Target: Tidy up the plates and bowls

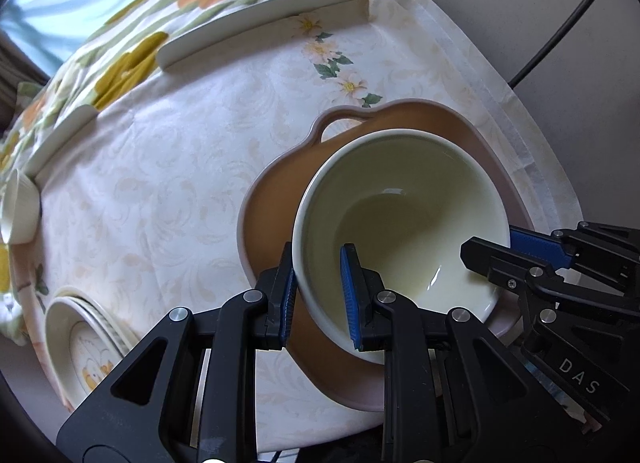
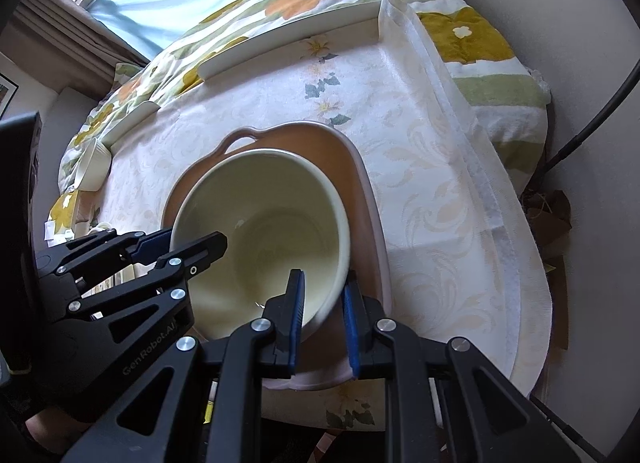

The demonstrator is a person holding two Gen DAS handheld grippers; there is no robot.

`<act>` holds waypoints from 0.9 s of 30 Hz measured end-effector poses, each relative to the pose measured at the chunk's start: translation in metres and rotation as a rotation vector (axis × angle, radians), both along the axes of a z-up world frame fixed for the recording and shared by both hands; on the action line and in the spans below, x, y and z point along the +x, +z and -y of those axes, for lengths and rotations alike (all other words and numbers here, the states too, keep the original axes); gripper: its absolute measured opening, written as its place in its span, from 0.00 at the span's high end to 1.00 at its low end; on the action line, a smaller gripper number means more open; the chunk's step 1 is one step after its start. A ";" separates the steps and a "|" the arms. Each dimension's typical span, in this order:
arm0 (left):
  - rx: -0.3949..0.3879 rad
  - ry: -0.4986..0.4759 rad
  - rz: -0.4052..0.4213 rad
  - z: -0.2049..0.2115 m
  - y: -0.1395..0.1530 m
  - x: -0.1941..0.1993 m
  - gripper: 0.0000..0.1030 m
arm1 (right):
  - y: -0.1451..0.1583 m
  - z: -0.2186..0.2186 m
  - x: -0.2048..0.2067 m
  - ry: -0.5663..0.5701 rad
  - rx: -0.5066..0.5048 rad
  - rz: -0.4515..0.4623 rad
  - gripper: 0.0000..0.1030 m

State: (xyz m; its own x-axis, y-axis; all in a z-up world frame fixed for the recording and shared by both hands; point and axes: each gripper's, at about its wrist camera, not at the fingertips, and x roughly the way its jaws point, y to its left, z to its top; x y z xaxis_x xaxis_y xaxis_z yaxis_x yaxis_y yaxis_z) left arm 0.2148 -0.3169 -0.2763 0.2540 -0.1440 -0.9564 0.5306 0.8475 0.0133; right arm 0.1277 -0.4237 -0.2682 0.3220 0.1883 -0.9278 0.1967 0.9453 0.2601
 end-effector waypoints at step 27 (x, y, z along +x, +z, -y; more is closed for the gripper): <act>-0.189 0.156 0.053 -0.046 0.071 -0.013 0.82 | 0.062 0.013 -0.026 0.014 -0.029 0.150 0.83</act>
State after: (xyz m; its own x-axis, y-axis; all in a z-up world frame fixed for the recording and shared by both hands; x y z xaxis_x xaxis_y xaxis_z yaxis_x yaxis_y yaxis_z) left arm 0.2020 -0.2704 -0.2050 0.3362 -0.2744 -0.9009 0.3956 0.9093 -0.1293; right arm 0.1016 -0.4372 -0.2063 0.4548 0.1674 -0.8747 0.1446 0.9553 0.2580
